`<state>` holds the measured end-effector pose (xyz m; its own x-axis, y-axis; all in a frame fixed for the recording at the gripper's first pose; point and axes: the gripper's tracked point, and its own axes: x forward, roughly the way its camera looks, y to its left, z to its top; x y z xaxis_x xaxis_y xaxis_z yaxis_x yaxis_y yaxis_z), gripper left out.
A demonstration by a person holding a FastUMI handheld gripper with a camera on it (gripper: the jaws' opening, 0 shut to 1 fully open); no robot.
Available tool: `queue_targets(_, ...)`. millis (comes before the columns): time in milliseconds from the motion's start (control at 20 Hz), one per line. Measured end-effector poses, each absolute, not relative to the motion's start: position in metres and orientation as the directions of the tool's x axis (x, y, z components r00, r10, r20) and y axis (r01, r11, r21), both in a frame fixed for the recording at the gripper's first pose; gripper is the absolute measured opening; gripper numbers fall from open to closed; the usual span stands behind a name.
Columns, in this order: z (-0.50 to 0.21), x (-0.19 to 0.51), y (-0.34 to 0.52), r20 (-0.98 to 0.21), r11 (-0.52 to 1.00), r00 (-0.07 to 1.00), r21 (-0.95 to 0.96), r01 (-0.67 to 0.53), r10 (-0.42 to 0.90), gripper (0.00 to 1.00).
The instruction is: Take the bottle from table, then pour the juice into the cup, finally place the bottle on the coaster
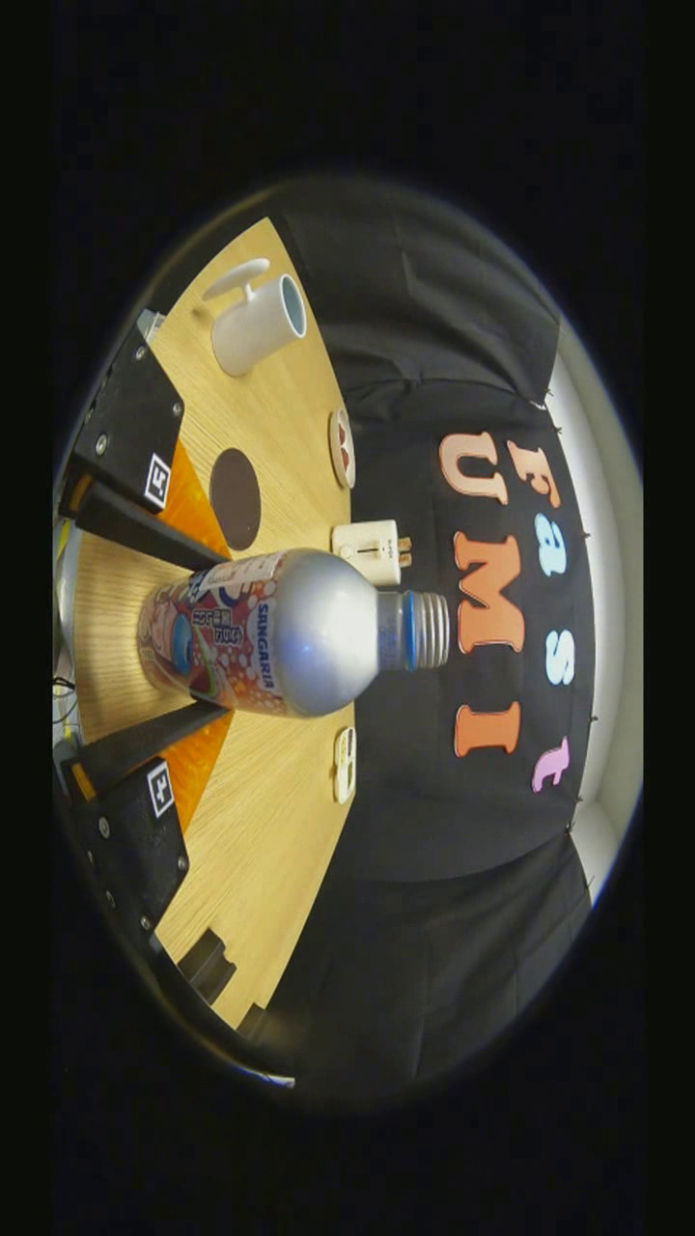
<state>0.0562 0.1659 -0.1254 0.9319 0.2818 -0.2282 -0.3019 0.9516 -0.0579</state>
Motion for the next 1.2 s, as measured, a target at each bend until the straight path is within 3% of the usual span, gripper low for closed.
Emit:
queue_targets(600, -0.119, 0.047, 0.180, -0.253, 0.942, 0.931, -0.140, -0.305, 0.264, 0.77)
queue_targets(1200, -0.070, 0.030, 0.236, -0.168, 0.840, 0.935, -0.411, -0.355, 0.313, 0.77)
